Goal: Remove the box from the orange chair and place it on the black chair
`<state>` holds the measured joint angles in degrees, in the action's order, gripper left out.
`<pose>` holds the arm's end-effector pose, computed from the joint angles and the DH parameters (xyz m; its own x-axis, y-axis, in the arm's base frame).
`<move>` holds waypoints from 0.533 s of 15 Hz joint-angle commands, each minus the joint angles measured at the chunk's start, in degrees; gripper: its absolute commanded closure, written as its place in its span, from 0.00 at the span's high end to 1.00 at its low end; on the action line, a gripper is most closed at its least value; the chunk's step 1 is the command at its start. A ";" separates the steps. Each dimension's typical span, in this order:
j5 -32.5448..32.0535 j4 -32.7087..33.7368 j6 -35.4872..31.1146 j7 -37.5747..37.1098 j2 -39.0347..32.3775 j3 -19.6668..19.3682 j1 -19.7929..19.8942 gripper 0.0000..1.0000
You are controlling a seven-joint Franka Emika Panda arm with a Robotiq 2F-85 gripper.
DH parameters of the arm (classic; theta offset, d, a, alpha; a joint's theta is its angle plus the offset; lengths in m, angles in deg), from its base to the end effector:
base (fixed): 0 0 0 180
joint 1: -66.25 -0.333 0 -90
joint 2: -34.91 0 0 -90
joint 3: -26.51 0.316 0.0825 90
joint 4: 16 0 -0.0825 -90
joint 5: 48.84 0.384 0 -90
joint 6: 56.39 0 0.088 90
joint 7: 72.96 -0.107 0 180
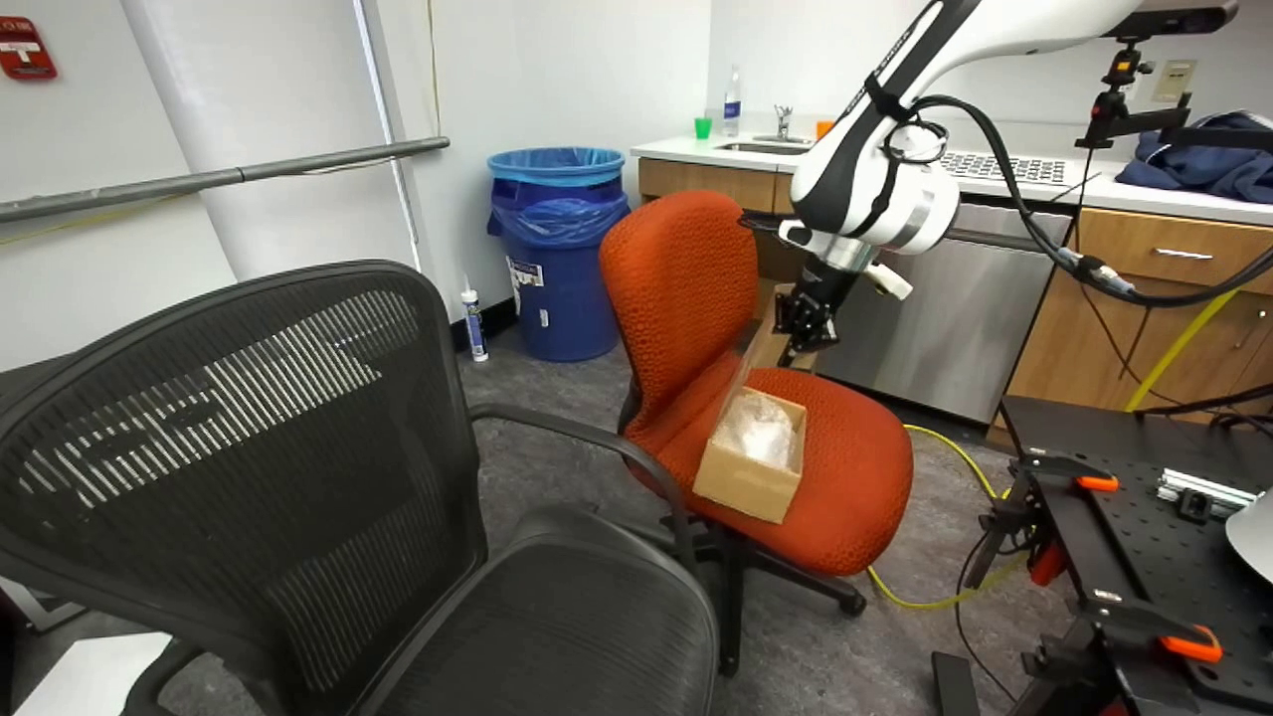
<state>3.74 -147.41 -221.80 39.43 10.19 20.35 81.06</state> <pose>0.4701 -0.2321 0.1705 0.7027 0.6636 0.2565 0.6485 -0.7458 0.1527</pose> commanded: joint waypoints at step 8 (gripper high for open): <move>9.98 -16.74 2.25 4.86 13.64 17.92 -6.96 0.01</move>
<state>10.57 -161.36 -221.69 41.78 18.84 35.16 74.61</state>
